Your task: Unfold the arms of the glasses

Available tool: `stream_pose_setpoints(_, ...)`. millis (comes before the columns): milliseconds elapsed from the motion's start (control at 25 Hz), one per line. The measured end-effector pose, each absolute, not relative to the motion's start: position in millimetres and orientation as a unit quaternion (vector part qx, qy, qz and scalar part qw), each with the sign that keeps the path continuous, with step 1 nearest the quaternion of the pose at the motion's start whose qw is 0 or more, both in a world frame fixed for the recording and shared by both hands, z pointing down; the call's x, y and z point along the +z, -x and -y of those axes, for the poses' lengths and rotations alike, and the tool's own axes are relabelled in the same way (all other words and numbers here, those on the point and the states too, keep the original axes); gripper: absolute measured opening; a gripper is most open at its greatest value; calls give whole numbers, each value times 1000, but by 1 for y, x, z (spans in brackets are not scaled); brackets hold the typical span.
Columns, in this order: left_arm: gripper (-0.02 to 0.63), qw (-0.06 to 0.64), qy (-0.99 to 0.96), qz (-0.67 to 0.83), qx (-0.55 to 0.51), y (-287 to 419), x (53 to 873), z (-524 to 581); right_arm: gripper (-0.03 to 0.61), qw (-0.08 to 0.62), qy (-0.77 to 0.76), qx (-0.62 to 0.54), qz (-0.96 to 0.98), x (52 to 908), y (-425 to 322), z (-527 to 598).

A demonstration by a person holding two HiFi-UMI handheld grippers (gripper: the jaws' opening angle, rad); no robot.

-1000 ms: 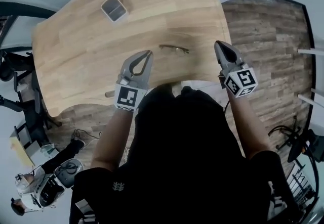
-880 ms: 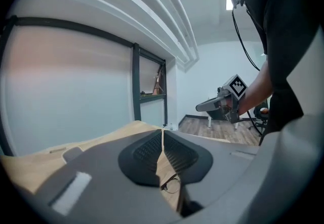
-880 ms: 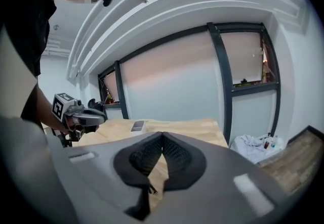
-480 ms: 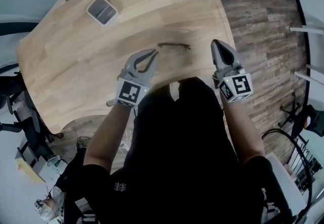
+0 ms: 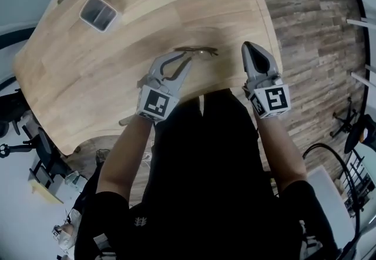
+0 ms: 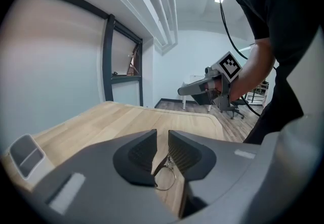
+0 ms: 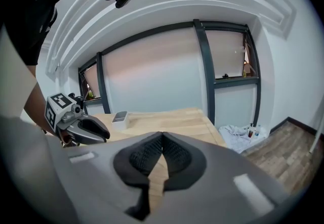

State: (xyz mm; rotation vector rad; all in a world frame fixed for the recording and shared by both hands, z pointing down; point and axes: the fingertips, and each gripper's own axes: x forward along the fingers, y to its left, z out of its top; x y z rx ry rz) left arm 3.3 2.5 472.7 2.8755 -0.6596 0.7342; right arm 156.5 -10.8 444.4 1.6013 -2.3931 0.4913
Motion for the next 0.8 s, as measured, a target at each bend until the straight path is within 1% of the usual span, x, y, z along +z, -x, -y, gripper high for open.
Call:
stream_pose_setpoints(160,80,47,-943,198,264,-18,500,3,0,114,-532,184,818,464,-153,13)
stream_pose_setpoints(440,80,2,-937,151,316,-37,543,0,0,124,-524,207,817,486,-160,8)
stream_pose_setpoints(800,80,-18,-929,125,348,-45,566,-7,0,131,-523,215,814,493,-170,8)
